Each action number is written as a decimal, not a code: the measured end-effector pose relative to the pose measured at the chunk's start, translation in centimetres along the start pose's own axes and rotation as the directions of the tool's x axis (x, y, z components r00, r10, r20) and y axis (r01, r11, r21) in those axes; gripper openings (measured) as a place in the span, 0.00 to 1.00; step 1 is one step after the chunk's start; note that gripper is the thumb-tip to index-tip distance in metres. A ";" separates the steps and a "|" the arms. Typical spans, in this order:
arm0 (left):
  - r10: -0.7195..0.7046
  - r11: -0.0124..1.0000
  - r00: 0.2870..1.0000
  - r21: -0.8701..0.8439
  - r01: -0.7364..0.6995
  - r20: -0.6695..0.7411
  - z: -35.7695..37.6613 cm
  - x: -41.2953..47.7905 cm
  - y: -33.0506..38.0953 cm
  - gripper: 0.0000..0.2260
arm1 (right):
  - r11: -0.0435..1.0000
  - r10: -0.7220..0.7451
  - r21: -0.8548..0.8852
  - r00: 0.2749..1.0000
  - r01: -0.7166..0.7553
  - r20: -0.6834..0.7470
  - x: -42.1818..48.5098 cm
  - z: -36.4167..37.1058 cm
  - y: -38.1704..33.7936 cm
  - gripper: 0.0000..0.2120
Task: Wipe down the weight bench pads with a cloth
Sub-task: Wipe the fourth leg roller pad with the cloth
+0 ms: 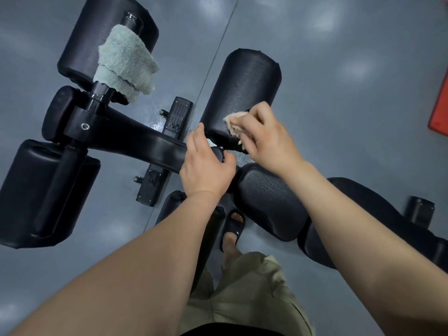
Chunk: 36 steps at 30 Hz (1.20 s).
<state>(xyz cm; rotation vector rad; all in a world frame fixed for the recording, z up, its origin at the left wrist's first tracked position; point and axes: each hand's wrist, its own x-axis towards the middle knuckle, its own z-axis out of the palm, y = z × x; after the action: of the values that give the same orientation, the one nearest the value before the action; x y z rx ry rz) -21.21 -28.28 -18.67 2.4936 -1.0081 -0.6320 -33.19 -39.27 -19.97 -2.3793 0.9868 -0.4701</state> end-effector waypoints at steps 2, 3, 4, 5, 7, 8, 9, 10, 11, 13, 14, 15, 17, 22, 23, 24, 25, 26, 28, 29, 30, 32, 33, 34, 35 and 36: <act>0.009 1.000 1.000 -0.004 -0.009 -0.011 0.0 0.0 0.0 0.36 | 0.996 0.084 0.018 0.992 -0.083 -0.094 1.4 0.0 0.9 0.12; 0.014 1.000 1.000 -0.003 -0.014 -0.016 0.1 0.0 0.0 0.35 | 0.989 0.144 0.046 0.977 -0.139 -0.157 2.3 0.0 1.3 0.12; 0.018 1.000 1.000 0.000 -0.018 -0.019 0.1 0.0 -0.1 0.35 | 0.980 0.198 0.078 0.957 -0.185 -0.212 3.2 -0.1 1.8 0.12; 0.022 1.000 1.000 0.003 -0.022 -0.019 0.2 0.0 -0.1 0.35 | 0.970 0.238 0.105 0.938 -0.218 -0.253 4.2 -0.3 2.1 0.11; 0.021 1.000 1.000 0.006 -0.021 -0.021 0.2 0.0 0.0 0.35 | 0.958 0.284 0.133 0.913 -0.255 -0.294 6.0 -0.7 2.8 0.12; 0.018 1.000 1.000 0.005 -0.018 -0.022 0.2 0.0 0.0 0.35 | 0.954 0.298 0.138 0.906 -0.267 -0.302 6.8 -0.9 3.1 0.12; 0.016 1.000 1.000 0.004 -0.016 -0.023 0.1 0.0 0.0 0.35 | 0.951 0.308 0.137 0.900 -0.278 -0.308 7.5 -1.1 3.3 0.12; 0.016 1.000 1.000 0.003 -0.016 -0.022 0.1 0.0 0.0 0.34 | 0.947 0.318 0.136 0.894 -0.290 -0.314 8.1 -1.2 3.4 0.12; 0.017 1.000 1.000 0.004 -0.017 -0.021 0.1 0.0 0.0 0.34 | 0.944 0.330 0.141 0.888 -0.300 -0.320 8.5 -1.3 3.6 0.12; 0.020 1.000 1.000 0.001 -0.020 -0.023 0.0 0.0 0.0 0.34 | 0.934 0.357 0.161 0.873 -0.320 -0.333 8.8 -1.3 3.6 0.12; 0.024 1.000 0.999 -0.002 -0.024 -0.027 0.0 0.0 0.0 0.33 | 0.926 0.376 0.175 0.862 -0.335 -0.339 8.7 -1.2 3.5 0.11; 0.029 1.000 0.999 -0.007 -0.029 -0.030 0.0 -0.1 0.0 0.33 | 0.917 0.398 0.188 0.852 -0.353 -0.341 8.3 -1.0 3.3 0.11; 0.039 0.999 0.999 -0.016 -0.039 -0.034 0.0 -0.1 -0.1 0.31 | 0.895 0.444 0.214 0.830 -0.392 -0.336 7.1 -0.6 3.2 0.10; 0.044 0.999 0.998 -0.024 -0.045 -0.043 0.0 -0.2 0.0 0.30 | 0.886 0.449 0.256 0.854 -0.387 -0.262 3.6 0.2 1.8 0.09; 0.044 0.999 0.998 -0.025 -0.045 -0.045 0.1 -0.2 0.0 0.30 | 0.892 0.434 0.255 0.864 -0.372 -0.257 3.0 0.4 1.3 0.08; 0.045 0.999 0.998 -0.027 -0.047 -0.048 0.1 -0.2 0.0 0.30 | 0.901 0.414 0.250 0.874 -0.355 -0.253 2.4 0.6 0.9 0.08; 0.048 0.998 0.998 -0.028 -0.049 -0.050 0.2 -0.2 0.0 0.30 | 0.910 0.394 0.239 0.884 -0.339 -0.249 1.8 0.8 0.4 0.08; 0.050 0.998 0.997 -0.028 -0.052 -0.052 0.2 -0.2 -0.1 0.30 | 0.918 0.375 0.230 0.895 -0.322 -0.241 1.2 1.0 0.0 0.08; 0.052 0.998 0.997 -0.028 -0.053 -0.056 0.2 -0.3 -0.1 0.30 | 0.936 0.325 0.211 0.919 -0.281 -0.222 -0.1 1.2 -1.0 0.08; 0.051 0.998 0.997 -0.029 -0.053 -0.058 0.2 -0.3 -0.1 0.31 | 0.947 0.293 0.199 0.932 -0.252 -0.214 -0.8 1.4 -1.4 0.09; 0.052 0.998 0.997 -0.030 -0.054 -0.058 0.2 -0.3 -0.1 0.31 | 0.956 0.262 0.192 0.943 -0.224 -0.205 -1.4 1.5 -1.7 0.09; 0.051 0.998 0.997 -0.032 -0.053 -0.060 0.2 -0.3 -0.1 0.31 | 0.971 0.200 0.170 0.964 -0.170 -0.175 -2.4 1.6 -2.0 0.11; 0.047 0.998 0.997 -0.033 -0.049 -0.061 0.3 -0.3 -0.1 0.31 | 0.978 0.165 0.151 0.975 -0.142 -0.152 -2.6 1.6 -2.0 0.12; 0.045 0.998 0.997 -0.031 -0.047 -0.061 0.3 -0.4 -0.1 0.31 | 0.986 0.124 0.127 0.984 -0.108 -0.131 -2.6 1.5 -1.8 0.12; 0.045 0.998 0.997 -0.028 -0.047 -0.061 0.3 -0.4 -0.1 0.31 | 0.992 0.087 0.101 0.989 -0.075 -0.118 -2.4 1.3 -1.6 0.12; 0.047 0.999 0.997 -0.025 -0.048 -0.061 0.3 -0.4 -0.1 0.31 | 0.995 0.069 0.086 0.990 -0.059 -0.119 -2.0 1.1 -1.2 0.12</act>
<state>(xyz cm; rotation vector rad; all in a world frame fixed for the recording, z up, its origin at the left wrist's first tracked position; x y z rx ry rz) -21.58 -27.98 -18.82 2.4426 -1.0266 -0.5488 -33.36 -36.76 -20.41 -2.2611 1.0728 -0.6264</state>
